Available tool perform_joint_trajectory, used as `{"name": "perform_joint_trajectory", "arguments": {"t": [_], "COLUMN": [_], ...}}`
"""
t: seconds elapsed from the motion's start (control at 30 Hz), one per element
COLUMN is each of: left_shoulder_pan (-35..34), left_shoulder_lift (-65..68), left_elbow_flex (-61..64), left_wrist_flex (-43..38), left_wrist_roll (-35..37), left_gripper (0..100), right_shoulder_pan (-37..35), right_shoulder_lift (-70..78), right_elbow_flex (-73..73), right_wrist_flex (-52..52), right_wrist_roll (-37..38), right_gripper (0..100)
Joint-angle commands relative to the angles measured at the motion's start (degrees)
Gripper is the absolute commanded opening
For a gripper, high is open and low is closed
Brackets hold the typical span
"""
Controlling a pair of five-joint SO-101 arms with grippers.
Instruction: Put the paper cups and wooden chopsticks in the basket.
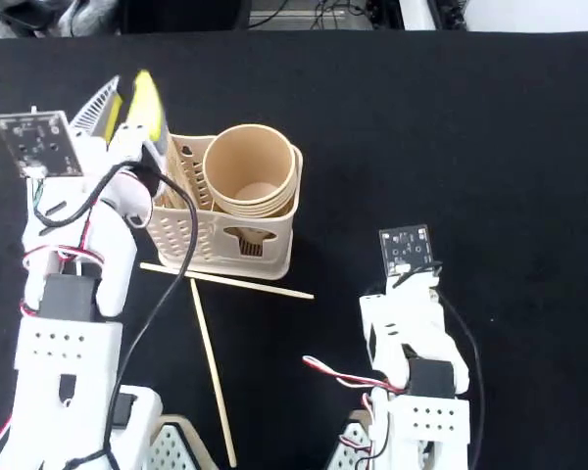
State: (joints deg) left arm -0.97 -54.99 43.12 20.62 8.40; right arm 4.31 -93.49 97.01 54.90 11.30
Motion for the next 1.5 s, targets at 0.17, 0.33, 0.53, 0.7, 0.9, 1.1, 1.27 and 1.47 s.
{"name": "perform_joint_trajectory", "arguments": {"t": [0.17, 0.33, 0.53, 0.7, 0.9, 1.1, 1.27, 1.47], "left_shoulder_pan": [-0.6, -18.5, -36.9, -48.3, -54.8, -57.1, -57.5, -56.8], "left_shoulder_lift": [-3.3, 0.1, 19.0, 37.7, 56.0, 72.0, 85.9, 102.4], "left_elbow_flex": [-27.0, -37.1, -32.2, -35.1, -42.2, -51.6, -66.7, -91.0], "left_wrist_flex": [38.1, 49.8, 48.9, 42.8, 34.9, 28.8, 29.9, 40.5], "left_wrist_roll": [0.1, -3.1, -11.6, -14.6, -17.4, -18.4, -14.6, -14.0], "left_gripper": [24, 24, 24, 24, 24, 24, 24, 23], "right_shoulder_pan": [0.9, 0.9, 0.9, 0.9, 0.9, 0.9, 0.9, 0.9], "right_shoulder_lift": [-0.5, -0.5, -0.5, -0.5, -0.5, -0.5, -0.5, -0.5], "right_elbow_flex": [-0.5, -0.4, -0.4, -0.4, -0.4, -0.3, -0.3, -0.3], "right_wrist_flex": [-0.8, -0.8, -0.8, -0.8, -0.8, -0.8, -0.8, -0.8], "right_wrist_roll": [-0.2, -0.2, -0.2, -0.2, -0.2, -0.2, -0.2, -0.2], "right_gripper": [1.5, 1.5, 1.5, 1.5, 1.5, 1.5, 1.5, 1.5]}}
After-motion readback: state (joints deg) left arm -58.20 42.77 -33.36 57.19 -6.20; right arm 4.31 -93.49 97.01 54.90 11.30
